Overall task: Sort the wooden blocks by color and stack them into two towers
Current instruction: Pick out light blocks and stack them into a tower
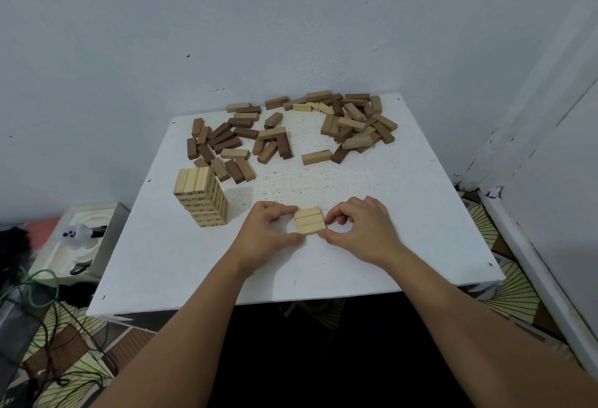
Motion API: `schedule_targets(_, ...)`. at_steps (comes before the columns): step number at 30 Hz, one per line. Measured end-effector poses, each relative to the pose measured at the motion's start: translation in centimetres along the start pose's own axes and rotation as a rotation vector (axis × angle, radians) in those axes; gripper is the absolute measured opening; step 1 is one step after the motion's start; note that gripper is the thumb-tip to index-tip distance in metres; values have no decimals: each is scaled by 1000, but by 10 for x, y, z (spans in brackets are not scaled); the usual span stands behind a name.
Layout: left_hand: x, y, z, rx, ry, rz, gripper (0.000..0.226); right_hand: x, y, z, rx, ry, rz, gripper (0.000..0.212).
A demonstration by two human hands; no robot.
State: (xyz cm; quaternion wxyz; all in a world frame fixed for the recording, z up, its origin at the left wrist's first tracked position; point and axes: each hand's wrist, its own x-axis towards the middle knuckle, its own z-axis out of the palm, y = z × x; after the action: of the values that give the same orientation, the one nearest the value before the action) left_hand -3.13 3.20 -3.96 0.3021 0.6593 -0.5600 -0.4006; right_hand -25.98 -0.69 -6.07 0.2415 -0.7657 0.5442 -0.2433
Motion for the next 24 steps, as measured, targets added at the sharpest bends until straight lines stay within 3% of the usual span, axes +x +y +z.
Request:
schedule_targets(8,0,-1,-1,-14,22,6,67,-1,-2,-1,2,9,12,34)
schedule_targets(24,0,0,-1,-26,-1,-2,58,0,-1,1,-3,6,7,35)
